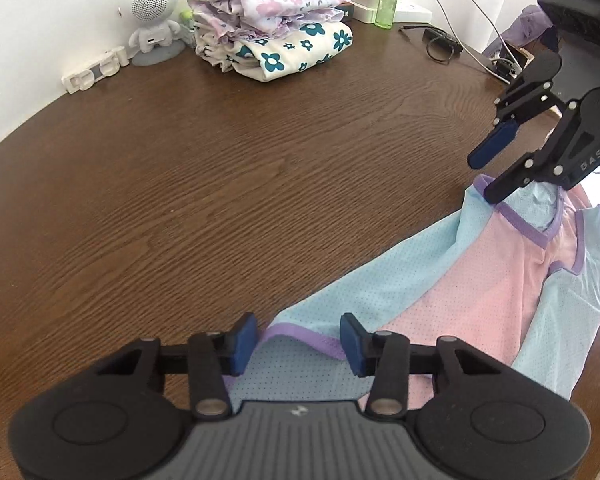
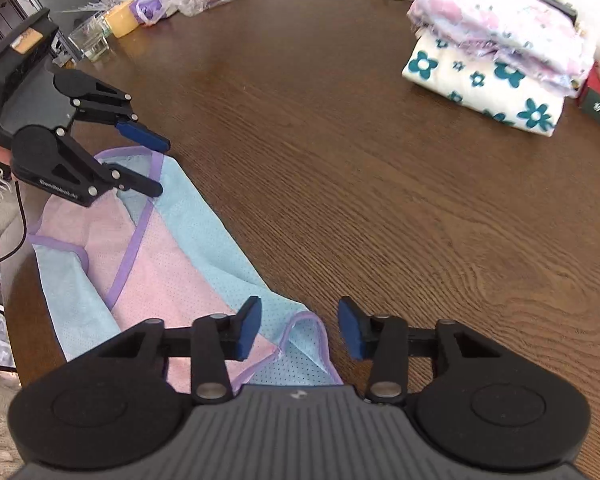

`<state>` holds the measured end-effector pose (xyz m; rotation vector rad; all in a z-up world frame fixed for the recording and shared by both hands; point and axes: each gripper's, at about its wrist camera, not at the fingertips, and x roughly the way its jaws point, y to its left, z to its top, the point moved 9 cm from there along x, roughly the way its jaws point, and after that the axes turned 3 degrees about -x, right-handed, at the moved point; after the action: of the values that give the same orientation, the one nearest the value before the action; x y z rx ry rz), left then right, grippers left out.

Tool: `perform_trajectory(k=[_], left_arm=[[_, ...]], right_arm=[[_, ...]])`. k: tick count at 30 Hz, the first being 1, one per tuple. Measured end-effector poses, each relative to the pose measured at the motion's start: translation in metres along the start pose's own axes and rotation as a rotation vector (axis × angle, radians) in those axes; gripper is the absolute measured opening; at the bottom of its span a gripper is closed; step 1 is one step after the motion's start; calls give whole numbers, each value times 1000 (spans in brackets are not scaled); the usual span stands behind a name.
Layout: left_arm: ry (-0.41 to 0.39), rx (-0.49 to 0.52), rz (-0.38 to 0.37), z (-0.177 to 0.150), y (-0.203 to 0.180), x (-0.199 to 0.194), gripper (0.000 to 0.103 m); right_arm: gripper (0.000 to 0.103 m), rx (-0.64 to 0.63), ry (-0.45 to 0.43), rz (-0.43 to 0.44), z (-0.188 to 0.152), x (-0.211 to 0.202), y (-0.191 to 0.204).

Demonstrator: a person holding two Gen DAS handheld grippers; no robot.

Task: Fold clothes
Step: 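Grasp the strip's two ends with both grippers and pull them apart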

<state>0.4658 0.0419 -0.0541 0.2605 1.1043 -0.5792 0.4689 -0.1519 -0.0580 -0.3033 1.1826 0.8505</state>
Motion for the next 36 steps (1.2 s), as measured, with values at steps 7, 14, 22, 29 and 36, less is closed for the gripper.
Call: perform_trajectory(k=[7, 14, 22, 29, 36], left_arm=[[18, 40, 7, 5, 8, 5, 43], [60, 209, 39, 5, -9, 9, 5], [-36, 304, 230, -7, -33, -16, 3], [-292, 368, 431, -60, -88, -75, 3], [-276, 291, 395, -121, -122, -59, 3]], right_arm=[[32, -7, 58, -18, 2, 12, -4], [12, -83, 123, -72, 4, 18, -1], [4, -175, 51, -156, -4, -1, 21], [4, -416, -158, -327, -40, -47, 84], [4, -464, -164, -353, -82, -36, 116]])
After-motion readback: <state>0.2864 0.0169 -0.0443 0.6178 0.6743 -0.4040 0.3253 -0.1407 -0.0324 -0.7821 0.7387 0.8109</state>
